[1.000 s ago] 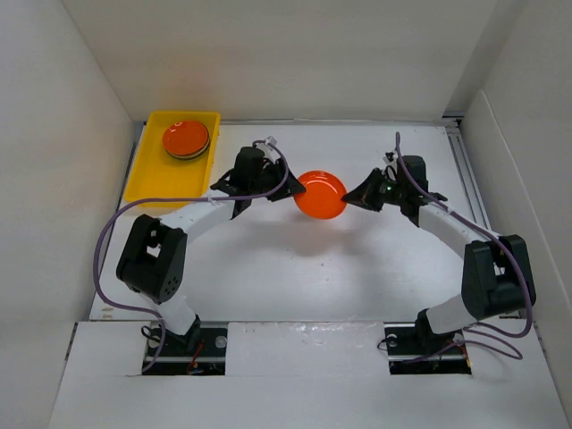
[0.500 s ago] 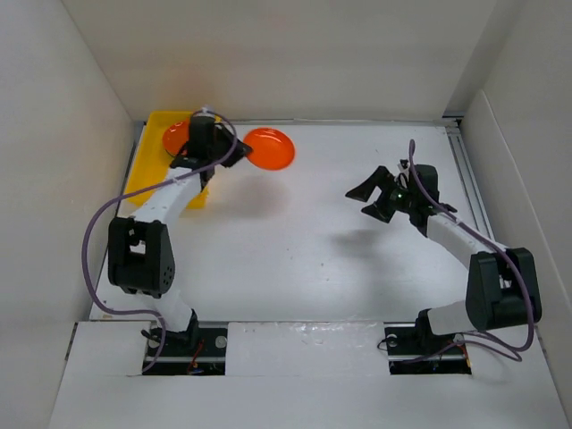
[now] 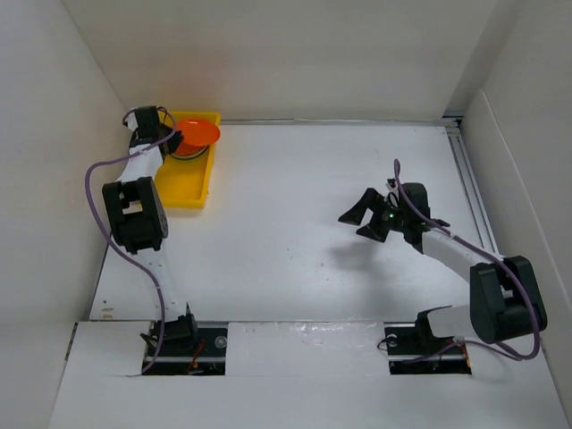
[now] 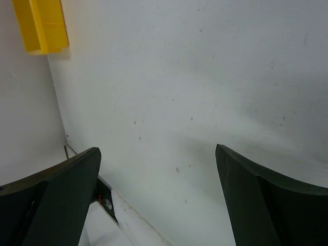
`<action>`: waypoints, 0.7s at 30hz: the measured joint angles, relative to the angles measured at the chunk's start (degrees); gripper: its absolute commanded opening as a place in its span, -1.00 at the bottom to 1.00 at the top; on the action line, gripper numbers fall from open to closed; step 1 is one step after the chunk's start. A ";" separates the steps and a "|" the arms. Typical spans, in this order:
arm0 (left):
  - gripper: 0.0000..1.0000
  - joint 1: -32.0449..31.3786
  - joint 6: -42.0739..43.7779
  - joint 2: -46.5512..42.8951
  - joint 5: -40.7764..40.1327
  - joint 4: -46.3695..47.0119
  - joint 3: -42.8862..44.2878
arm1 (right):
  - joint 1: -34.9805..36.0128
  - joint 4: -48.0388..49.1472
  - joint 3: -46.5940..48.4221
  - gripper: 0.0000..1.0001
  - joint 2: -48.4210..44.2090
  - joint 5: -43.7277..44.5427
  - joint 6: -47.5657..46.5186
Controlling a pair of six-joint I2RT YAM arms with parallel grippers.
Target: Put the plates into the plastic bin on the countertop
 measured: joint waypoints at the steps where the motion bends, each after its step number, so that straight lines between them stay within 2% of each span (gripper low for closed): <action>1: -1.00 0.66 0.00 0.98 0.24 -0.42 0.20 | 0.00 0.02 -0.13 0.99 -0.33 -0.07 -0.39; 11: -1.00 4.68 -0.37 3.96 0.90 -2.01 3.91 | 0.26 -0.09 -0.85 0.99 -0.83 -1.60 -2.91; 13: -0.77 4.66 -0.37 3.96 1.31 -1.92 3.98 | 0.57 -0.11 -0.96 0.99 -1.11 -1.70 -3.06; 14: -0.54 4.66 -0.31 4.07 1.73 -2.29 4.11 | 0.68 -0.07 -1.16 0.99 -1.36 -1.77 -3.10; 15: -0.26 4.66 0.00 4.33 1.95 -2.58 4.94 | 0.74 -0.13 -1.38 0.99 -1.62 -1.86 -3.10; 16: 0.26 4.61 0.15 4.61 2.10 -2.97 5.84 | 0.94 -0.15 -1.66 0.99 -1.92 -1.92 -3.13; 17: 0.44 4.57 0.46 4.83 2.36 -3.26 6.67 | 0.96 -0.35 -1.90 0.99 -2.27 -1.92 -3.19; 21: 0.76 4.74 0.46 4.90 2.45 -4.15 9.07 | 1.01 -2.10 -2.40 0.99 -4.50 -1.97 -3.63</action>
